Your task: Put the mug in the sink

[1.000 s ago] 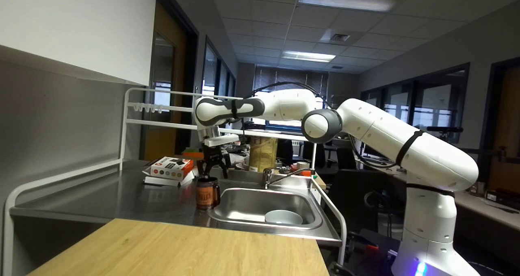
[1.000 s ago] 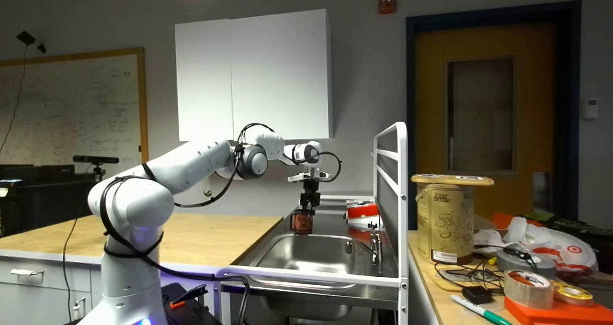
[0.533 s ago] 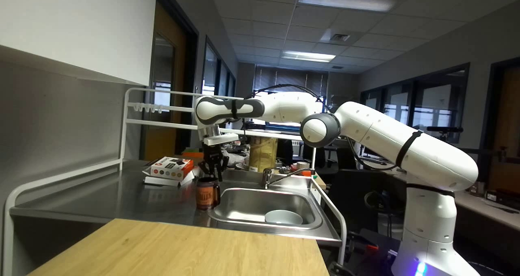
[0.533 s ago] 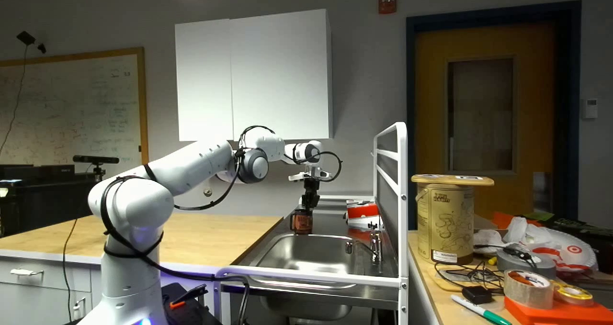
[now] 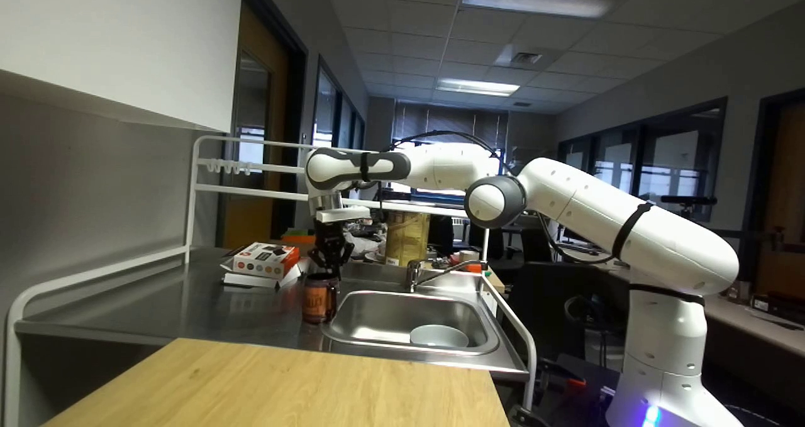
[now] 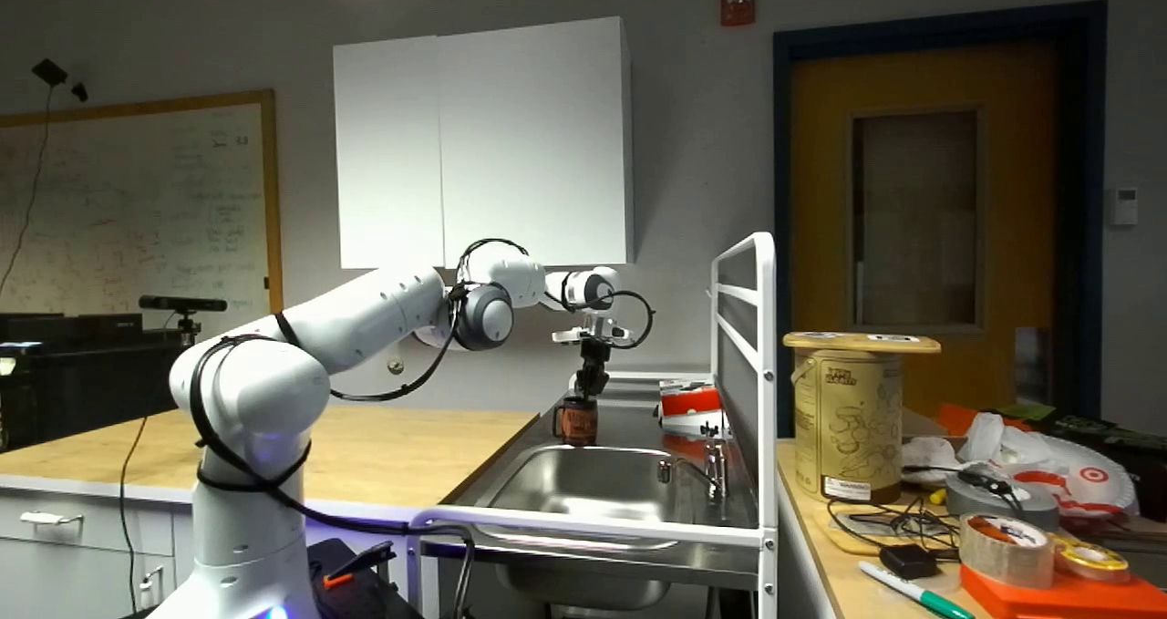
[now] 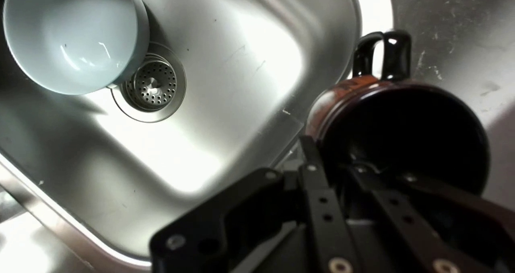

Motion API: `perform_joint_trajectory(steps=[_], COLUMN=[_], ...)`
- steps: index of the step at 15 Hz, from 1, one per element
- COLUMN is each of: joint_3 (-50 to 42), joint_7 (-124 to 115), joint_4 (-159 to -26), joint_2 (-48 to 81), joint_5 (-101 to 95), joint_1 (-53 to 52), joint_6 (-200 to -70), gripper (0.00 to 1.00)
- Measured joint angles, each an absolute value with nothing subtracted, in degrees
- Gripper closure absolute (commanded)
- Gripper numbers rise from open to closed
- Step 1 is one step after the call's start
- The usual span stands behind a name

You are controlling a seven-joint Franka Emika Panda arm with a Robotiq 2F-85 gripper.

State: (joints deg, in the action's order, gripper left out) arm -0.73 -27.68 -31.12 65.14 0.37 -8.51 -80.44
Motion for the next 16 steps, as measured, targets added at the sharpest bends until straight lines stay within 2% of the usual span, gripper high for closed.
perform_joint_trajectory(steps=[16], joint_3=[-0.9], joint_7=[-34.8], joint_4=[-28.9], joint_2=[63.5], joint_5=[2.5], joint_1=[0.2], joint_6=[-81.3], gripper=[0.94])
